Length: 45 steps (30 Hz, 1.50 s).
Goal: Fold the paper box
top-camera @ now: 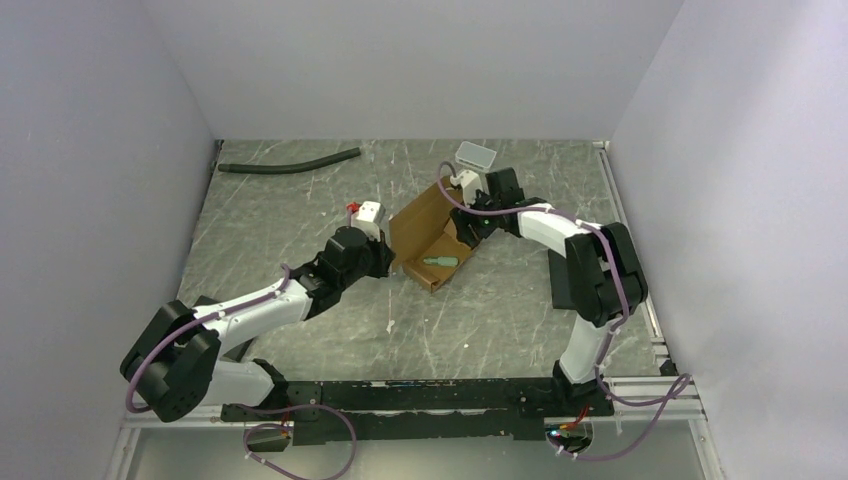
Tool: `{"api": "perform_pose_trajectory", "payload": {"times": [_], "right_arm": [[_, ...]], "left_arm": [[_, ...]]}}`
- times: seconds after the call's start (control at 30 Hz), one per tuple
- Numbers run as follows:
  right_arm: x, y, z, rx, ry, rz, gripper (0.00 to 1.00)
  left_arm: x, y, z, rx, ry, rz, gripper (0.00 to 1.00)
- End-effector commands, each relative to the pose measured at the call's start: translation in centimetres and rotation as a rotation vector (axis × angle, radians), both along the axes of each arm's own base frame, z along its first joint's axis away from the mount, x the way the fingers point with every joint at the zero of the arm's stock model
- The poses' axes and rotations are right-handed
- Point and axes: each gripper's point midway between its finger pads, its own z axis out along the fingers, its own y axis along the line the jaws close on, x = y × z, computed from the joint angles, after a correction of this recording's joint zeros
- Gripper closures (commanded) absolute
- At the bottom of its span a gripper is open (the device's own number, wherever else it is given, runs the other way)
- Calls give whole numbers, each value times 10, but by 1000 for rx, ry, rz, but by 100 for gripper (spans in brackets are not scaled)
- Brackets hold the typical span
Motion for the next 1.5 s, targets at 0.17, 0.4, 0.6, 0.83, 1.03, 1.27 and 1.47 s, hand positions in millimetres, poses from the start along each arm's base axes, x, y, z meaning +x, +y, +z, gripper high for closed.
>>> {"api": "perform_pose_trajectory", "payload": {"times": [0.17,0.4,0.6,0.83,1.03,1.27,1.47], "right_arm": [[19,13,-3,-91,-82,50,46],[28,0,-15,-219,-149,-36,100],[28,-17,-11,-346,-269,-147,100],[19,-13,-16,-475,-346,-147,100],[-13,12,-37,-369,-200,15,100],[-13,19,-8,-215,-122,13,72],[-12,18,19,-129,-128,4,49]], "left_arm": [[4,-7,21,-92,9,-6,100],[6,2,22,-105,24,27,100],[7,3,28,-125,20,19,100],[8,9,29,-132,21,31,100],[10,14,28,-134,19,42,100],[9,13,24,-106,20,8,100],[12,12,25,-57,-3,-23,100]]}}
